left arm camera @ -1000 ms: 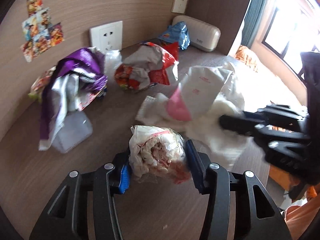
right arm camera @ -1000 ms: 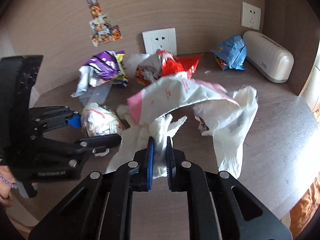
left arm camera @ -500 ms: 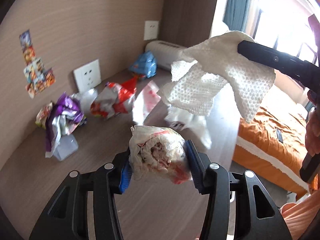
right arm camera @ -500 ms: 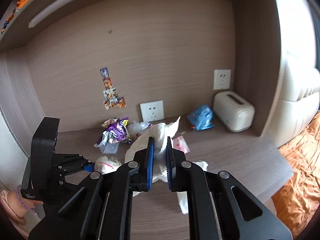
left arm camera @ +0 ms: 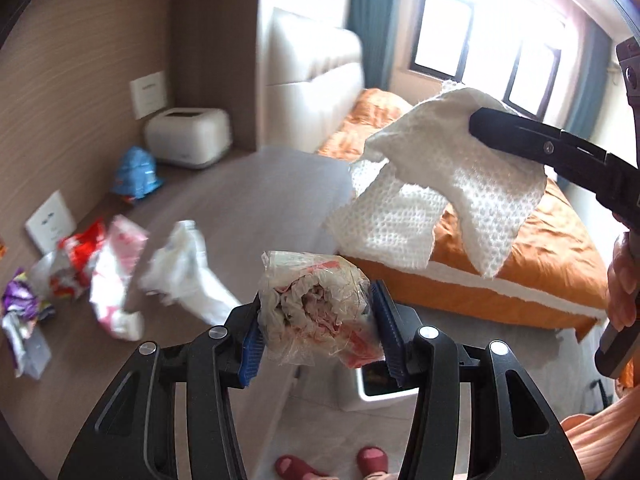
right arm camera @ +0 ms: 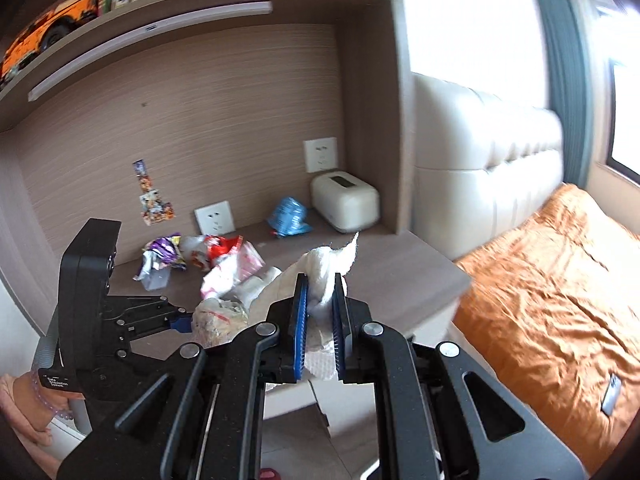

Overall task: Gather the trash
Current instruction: 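Carry both items over the bin and open both grippers to drop them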

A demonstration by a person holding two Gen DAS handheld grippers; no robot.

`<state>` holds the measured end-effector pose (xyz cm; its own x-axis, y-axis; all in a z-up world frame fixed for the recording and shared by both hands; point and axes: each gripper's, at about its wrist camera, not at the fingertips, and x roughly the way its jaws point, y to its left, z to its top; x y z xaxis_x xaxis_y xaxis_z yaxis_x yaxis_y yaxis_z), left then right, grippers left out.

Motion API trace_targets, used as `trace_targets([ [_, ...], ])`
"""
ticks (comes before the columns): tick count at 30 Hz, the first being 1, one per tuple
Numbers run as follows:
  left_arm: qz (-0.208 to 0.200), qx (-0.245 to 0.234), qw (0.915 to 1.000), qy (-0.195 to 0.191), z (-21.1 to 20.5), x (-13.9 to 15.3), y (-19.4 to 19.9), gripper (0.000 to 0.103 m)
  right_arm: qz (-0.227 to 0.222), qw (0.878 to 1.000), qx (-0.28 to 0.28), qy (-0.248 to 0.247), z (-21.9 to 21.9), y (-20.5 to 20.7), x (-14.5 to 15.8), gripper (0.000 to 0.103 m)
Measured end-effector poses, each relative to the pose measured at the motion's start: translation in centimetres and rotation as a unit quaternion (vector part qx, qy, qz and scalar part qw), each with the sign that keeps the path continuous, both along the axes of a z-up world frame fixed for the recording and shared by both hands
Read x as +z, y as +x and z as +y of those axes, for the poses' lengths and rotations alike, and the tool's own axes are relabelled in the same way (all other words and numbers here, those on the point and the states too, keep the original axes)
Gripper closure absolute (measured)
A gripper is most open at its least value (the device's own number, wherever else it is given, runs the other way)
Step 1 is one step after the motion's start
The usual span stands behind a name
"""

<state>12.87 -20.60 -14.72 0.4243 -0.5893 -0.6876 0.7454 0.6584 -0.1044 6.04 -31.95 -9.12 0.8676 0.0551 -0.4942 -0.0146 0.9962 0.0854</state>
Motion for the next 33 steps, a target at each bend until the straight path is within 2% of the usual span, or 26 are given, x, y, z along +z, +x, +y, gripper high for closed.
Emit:
trace_targets([
  [9,0.023,-0.098,0.9949,0.013,-8.7,-2.8,-3.9,0.055,0.032,0.996,-0.088,0.015,-6.0,-5.4,-3.4,0.091],
  [16,0.046,-0.146,0.9871,0.047,-13.1,-7.2,-5.7,0.055,0.071,0.987,-0.146,0.016,-9.7,-7.8,-7.9,0.09],
  [22,0.082,-0.173,0.979,0.071,-15.9,-13.1,-5.9,0.055,0.126,0.976,-0.175,0.039,-12.6,-8.1,-14.3,0.089],
  [27,0.111,-0.196,0.9702,0.09,-18.9,-19.7,-6.4,0.054,0.163,0.968,-0.189,0.039,-14.3,-7.2,-20.8,0.089],
  [30,0.127,-0.203,0.9659,0.099,-20.5,-24.1,-6.5,0.054,0.192,0.961,-0.197,0.028,-15.1,-6.3,-26.0,0.088],
  [33,0.144,-0.209,0.9616,0.105,-21.8,-29.0,-6.4,0.054,0.207,0.957,-0.197,0.051,-16.0,-5.7,-30.4,0.086],
])
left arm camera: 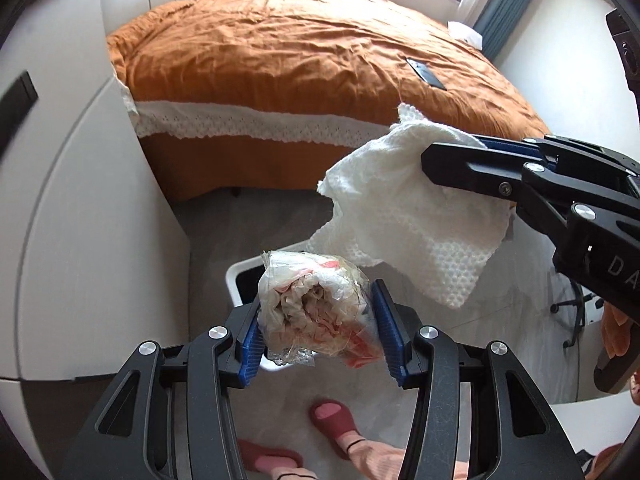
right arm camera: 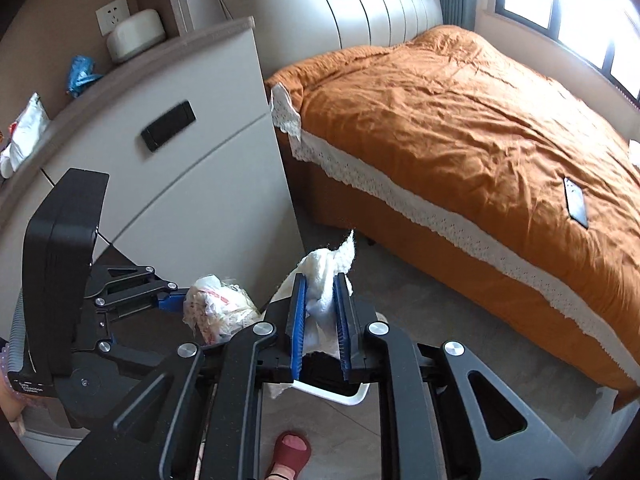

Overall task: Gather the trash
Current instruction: 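Carry both items over the bin and open both grippers to drop them, then move both tools back to the desk toward the remaining trash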

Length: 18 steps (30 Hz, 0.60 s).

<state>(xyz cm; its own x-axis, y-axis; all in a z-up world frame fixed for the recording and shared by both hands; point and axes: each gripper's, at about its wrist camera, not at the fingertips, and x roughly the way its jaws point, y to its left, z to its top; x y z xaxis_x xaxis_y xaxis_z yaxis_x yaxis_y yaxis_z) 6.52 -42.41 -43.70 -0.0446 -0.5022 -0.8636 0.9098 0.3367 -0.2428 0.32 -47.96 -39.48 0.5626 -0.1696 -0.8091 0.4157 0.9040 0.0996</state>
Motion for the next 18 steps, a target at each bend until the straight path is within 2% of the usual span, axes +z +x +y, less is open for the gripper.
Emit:
trace_targets([
  [6,0.015,-0.006,0.9998,0.013,-1.6,-7.8,0.0,0.052,0.023,0.999,-0.004,0.023,-0.8,1.1,-8.6,0.087],
  [7,0.018,-0.001,0.9997,0.017,-1.7,-9.3,0.1,0.049,0.028,0.999,-0.003,0.024,-0.9,1.2,-9.5,0.077],
  [8,0.023,0.003,0.9995,0.02,-1.9,-10.2,0.4,0.022,0.036,0.999,-0.005,0.024,-1.1,1.3,-10.6,0.034],
  [9,0.024,0.009,0.9994,0.022,-1.9,-11.0,0.4,0.005,0.034,0.999,-0.01,0.021,-1.1,1.1,-11.1,0.014],
  [10,0.019,0.016,0.9995,0.021,-1.8,-11.4,0.5,0.005,0.023,0.999,-0.014,0.021,-1.2,0.8,-11.5,0.004],
  [14,0.022,0.038,0.9988,0.023,-1.3,-12.0,1.0,0.005,0.041,0.999,-0.014,0.012,-1.0,0.6,-12.5,0.004],
  [18,0.007,0.043,0.9988,0.024,-0.7,-10.5,1.0,0.005,0.022,1.0,-0.014,0.003,-0.5,0.2,-11.0,0.004],
])
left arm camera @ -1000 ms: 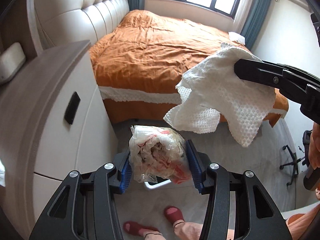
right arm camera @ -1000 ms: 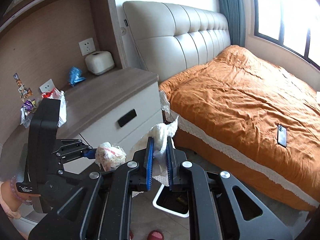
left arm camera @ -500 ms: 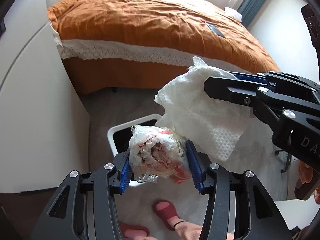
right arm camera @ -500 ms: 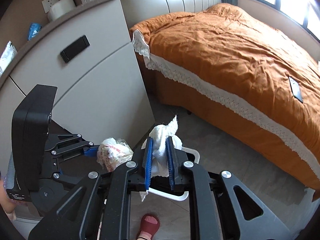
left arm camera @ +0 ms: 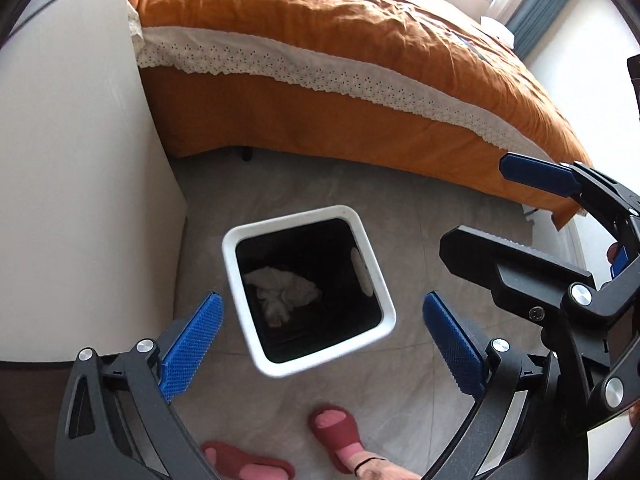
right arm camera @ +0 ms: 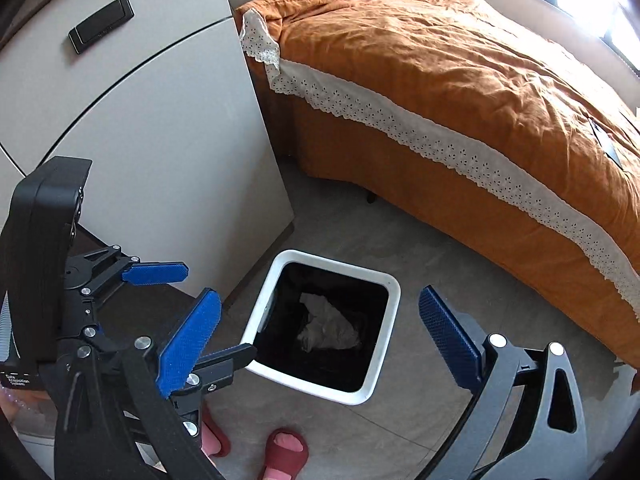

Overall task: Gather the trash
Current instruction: 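Move both tools back to the desk toward the remaining trash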

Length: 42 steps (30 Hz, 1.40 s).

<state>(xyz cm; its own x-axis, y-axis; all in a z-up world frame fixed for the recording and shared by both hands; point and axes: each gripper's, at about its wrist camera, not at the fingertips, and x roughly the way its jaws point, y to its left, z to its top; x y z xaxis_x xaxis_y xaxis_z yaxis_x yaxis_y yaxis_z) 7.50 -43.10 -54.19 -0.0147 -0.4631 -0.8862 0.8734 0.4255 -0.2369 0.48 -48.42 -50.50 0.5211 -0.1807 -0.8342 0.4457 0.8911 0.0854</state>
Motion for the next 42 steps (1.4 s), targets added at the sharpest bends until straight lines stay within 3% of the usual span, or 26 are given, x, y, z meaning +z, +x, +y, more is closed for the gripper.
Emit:
trace_targets([
  [12,-0.042,0.037,0.9975,-0.043,3.0,10.4,0.9,0.005,-0.058,0.998,0.001,-0.022,2.1,0.1,9.5,0.004],
  [21,-0.091,0.094,0.9878,-0.085,7.1,21.2,1.3,0.005,-0.139,0.989,0.041,-0.037,6.0,0.7,20.5,0.004],
  [30,-0.154,0.189,0.9639,-0.108,13.9,30.6,3.3,0.005,-0.225,0.964,0.118,-0.079,11.1,3.2,30.1,0.004],
  [37,-0.201,0.246,0.9412,-0.114,19.3,35.2,4.8,0.005,-0.273,0.942,0.172,-0.094,14.7,5.2,35.1,0.004],
  [42,-0.224,0.286,0.9248,-0.114,22.9,37.5,6.0,0.005,-0.288,0.931,0.204,-0.09,17.4,6.8,36.8,0.004],
])
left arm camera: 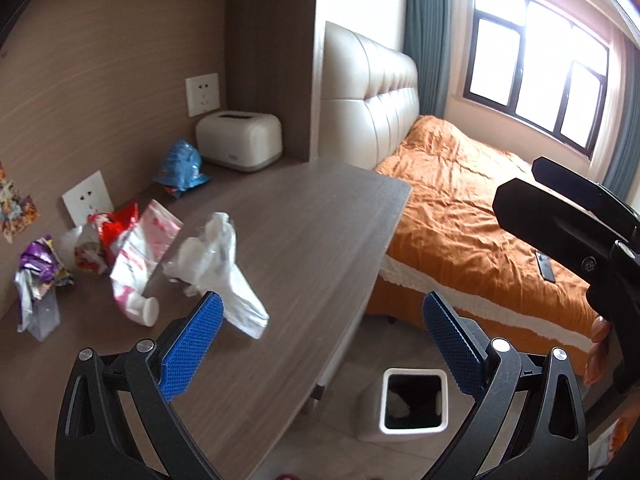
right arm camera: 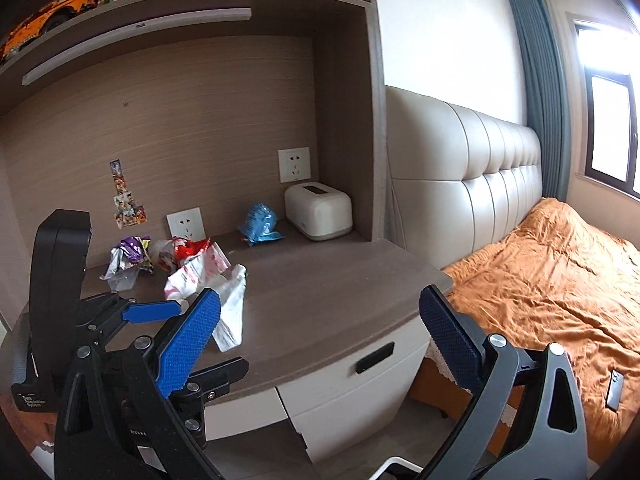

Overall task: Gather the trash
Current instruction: 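Move both tools back to the desk toward the remaining trash, then grasp the pink-and-white packet with the left gripper while the right gripper grasps a white bag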

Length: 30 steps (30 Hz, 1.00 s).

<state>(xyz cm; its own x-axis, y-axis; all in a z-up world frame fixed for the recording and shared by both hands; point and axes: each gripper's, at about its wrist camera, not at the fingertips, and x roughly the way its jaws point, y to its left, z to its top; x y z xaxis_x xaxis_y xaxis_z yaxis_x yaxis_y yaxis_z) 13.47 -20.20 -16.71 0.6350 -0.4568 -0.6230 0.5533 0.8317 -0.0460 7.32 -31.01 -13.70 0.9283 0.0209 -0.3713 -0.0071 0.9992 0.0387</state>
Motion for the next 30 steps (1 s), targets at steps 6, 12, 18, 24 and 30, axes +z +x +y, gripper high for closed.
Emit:
trace_targets([
  [6,-0.016,0.046,0.9988,0.002,4.4,1.7,1.4,0.005,-0.003,0.999,0.035,-0.001,3.5,2.4,1.0,0.004],
  [12,-0.021,0.089,0.9958,0.003,8.2,2.4,3.7,0.005,0.0,0.998,0.056,-0.001,6.3,5.2,1.3,0.004],
  [18,-0.009,0.111,0.9937,0.015,10.6,1.2,6.5,0.005,0.018,0.998,0.068,0.003,8.6,8.2,0.0,0.004],
  [24,0.016,0.118,0.9924,0.029,12.3,-1.4,10.0,0.005,0.05,0.997,0.056,0.002,10.3,11.5,-2.4,0.004],
  [30,0.058,0.095,0.9935,0.021,13.4,-4.2,13.9,0.014,0.095,0.995,0.032,0.002,10.7,14.9,-5.6,0.004],
])
